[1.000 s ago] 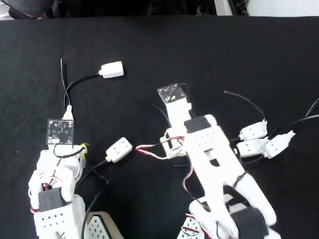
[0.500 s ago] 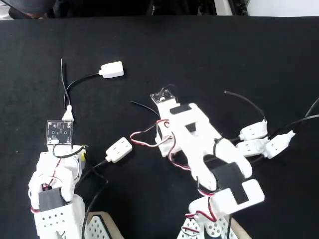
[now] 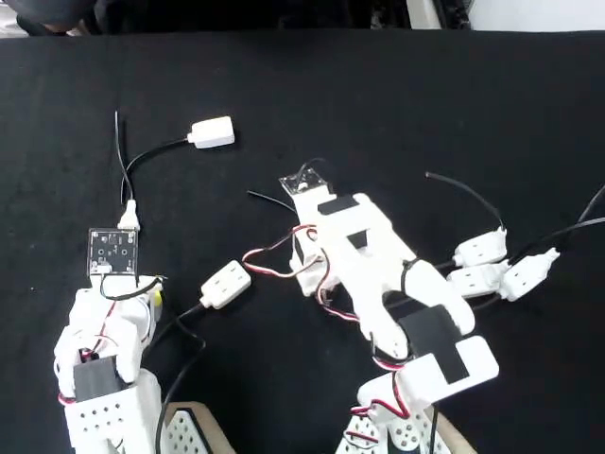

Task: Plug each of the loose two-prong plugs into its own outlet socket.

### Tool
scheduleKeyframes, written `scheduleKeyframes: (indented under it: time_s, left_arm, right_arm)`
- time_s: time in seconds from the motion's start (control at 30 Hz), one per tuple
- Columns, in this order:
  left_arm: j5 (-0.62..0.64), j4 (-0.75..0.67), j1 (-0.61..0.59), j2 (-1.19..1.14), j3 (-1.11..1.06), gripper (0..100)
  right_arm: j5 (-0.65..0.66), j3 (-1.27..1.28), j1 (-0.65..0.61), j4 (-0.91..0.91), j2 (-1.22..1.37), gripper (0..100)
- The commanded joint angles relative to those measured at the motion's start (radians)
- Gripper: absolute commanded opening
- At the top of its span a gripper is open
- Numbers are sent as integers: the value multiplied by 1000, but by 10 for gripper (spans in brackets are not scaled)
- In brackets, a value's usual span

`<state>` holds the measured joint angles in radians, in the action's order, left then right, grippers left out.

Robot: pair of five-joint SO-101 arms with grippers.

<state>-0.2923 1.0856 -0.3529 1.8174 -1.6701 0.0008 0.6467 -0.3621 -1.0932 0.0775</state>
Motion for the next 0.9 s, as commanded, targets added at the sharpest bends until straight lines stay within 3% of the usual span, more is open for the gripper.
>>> scheduleKeyframes:
  time_s: [0.0,0.87]
  left_arm:
    - [3,-5,-13,8,2,220]
    - [2,-5,-13,8,-1,220]
  right_arm:
    - [12,-64,3,5,-1,103]
    - [11,-174,0,-78,7,106]
